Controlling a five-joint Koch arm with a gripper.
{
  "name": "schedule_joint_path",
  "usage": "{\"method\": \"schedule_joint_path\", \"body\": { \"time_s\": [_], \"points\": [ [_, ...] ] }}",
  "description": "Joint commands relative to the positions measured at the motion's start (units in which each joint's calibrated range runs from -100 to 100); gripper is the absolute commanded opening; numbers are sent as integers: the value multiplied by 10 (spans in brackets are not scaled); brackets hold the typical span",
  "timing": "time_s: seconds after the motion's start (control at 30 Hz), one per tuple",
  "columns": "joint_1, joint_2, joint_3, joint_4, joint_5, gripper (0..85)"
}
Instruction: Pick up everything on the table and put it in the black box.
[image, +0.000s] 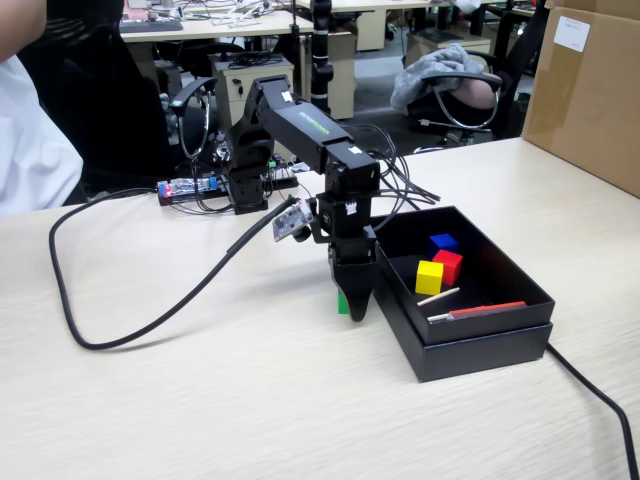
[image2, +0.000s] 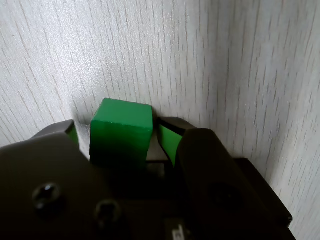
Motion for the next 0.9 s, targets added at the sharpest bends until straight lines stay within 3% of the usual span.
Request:
{"method": "schedule_joint_path", "body": {
  "time_s": [0.0,0.07,0.1,0.37,0.53,0.87],
  "points": [
    [0,-1,26,6,-8,246],
    [0,-24,24,6,-9,112],
    [-1,-38,20,6,-10,104],
    [0,-286,-4,-14,-16,104],
    [31,-430,51,-14,-23,104],
    [106,-303,84,-13,-24,109]
  ]
}}
